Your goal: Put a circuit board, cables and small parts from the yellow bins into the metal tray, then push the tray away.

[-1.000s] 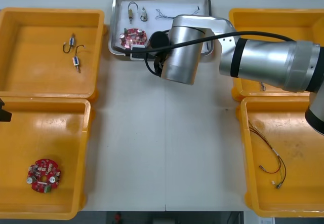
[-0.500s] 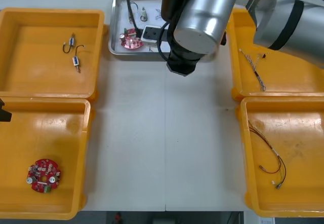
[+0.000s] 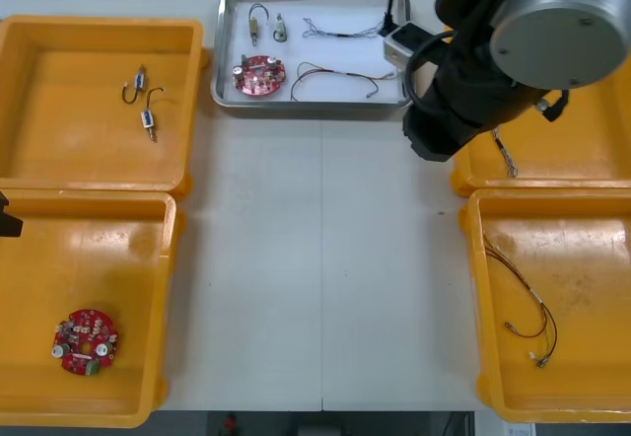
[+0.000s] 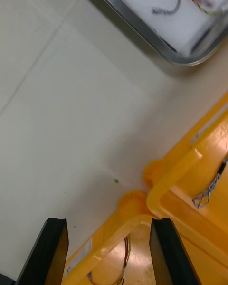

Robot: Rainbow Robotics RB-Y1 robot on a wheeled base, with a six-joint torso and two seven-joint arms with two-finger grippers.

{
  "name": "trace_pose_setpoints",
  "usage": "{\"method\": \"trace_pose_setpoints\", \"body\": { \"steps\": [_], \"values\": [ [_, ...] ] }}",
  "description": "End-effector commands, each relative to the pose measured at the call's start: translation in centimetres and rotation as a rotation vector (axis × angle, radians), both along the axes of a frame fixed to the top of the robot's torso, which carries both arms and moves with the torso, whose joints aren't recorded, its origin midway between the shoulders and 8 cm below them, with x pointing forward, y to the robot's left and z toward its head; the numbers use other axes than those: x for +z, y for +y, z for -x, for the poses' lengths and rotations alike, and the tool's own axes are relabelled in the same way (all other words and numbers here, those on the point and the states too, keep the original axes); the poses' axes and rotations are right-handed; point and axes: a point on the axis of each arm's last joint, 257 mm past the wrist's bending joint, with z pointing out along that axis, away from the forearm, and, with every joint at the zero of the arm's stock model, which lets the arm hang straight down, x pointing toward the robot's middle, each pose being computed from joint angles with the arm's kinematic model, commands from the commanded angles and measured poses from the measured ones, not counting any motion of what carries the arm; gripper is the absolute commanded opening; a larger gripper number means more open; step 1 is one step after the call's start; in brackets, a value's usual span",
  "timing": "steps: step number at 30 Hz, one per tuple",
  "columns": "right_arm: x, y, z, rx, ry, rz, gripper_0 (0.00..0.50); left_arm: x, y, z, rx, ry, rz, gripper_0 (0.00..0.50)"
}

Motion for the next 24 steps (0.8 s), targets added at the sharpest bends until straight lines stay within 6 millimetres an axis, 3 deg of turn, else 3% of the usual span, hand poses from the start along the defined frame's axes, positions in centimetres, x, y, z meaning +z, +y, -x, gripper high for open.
{"method": "trace_pose_setpoints", "body": {
  "steps": [1,15,24],
  "values": [
    [0.7,-4.1,1.3,-0.177,0.001,-0.08,0.5,1.2,1.0,-0.1,-0.029,-0.014,-0.057,0.5],
    [-0.7,-13.8,4.0,-0.458,0.054,-0.246,0.5,1.2,1.0,-0.1,-0.029,-0.014,-0.057,0.5],
    [-1.9,-19.4,5.0,-0.509,0.058,-0.259,0.5,1.2,1.0,-0.1,-0.029,-0.014,-0.057,0.5]
  ]
}}
